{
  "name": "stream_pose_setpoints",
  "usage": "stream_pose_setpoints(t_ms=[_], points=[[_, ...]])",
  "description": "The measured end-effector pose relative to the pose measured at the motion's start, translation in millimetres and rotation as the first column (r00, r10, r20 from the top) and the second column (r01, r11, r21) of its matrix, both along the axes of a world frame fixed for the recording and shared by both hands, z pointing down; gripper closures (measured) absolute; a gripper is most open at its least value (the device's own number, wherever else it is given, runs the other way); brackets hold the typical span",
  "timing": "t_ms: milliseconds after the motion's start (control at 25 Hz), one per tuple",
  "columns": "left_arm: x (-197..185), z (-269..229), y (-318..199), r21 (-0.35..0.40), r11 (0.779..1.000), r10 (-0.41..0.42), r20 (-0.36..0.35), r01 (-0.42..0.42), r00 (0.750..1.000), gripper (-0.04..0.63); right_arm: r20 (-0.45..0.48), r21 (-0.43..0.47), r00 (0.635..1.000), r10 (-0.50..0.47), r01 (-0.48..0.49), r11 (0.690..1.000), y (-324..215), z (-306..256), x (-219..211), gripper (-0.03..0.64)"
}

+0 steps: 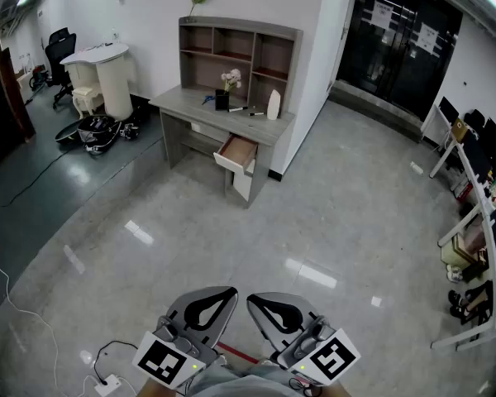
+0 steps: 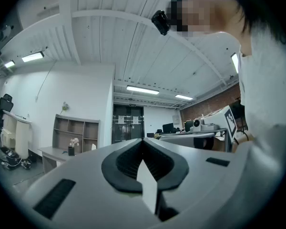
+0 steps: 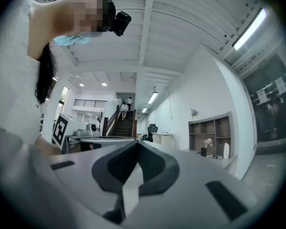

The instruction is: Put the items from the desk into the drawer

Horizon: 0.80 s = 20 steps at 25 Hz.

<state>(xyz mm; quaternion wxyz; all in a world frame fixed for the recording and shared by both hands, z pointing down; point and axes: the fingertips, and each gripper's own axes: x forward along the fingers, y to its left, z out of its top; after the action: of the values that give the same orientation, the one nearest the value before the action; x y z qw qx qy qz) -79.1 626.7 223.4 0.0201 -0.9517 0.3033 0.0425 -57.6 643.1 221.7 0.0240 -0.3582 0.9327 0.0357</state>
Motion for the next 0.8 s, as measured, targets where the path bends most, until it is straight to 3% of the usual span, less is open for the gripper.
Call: stream_pose_setpoints(t_ms=[520,800], points=[[-20.3,1.6,-16.2,0.009,1.0,0.002,-0.016,-0.002,1.0,0.588,-0.012,0.001,1.0,0.0,0.0,1.0,-15.7,5.7,-19.6,0.611],[-31.0,12.3,-28.9,0.017,0.999,0.033,0.016,-0.034,0.999,0.588,-0.057,0.0,0.994,0.092,-0.092,0.996,-36.8,20.8,-18.2,0.609]])
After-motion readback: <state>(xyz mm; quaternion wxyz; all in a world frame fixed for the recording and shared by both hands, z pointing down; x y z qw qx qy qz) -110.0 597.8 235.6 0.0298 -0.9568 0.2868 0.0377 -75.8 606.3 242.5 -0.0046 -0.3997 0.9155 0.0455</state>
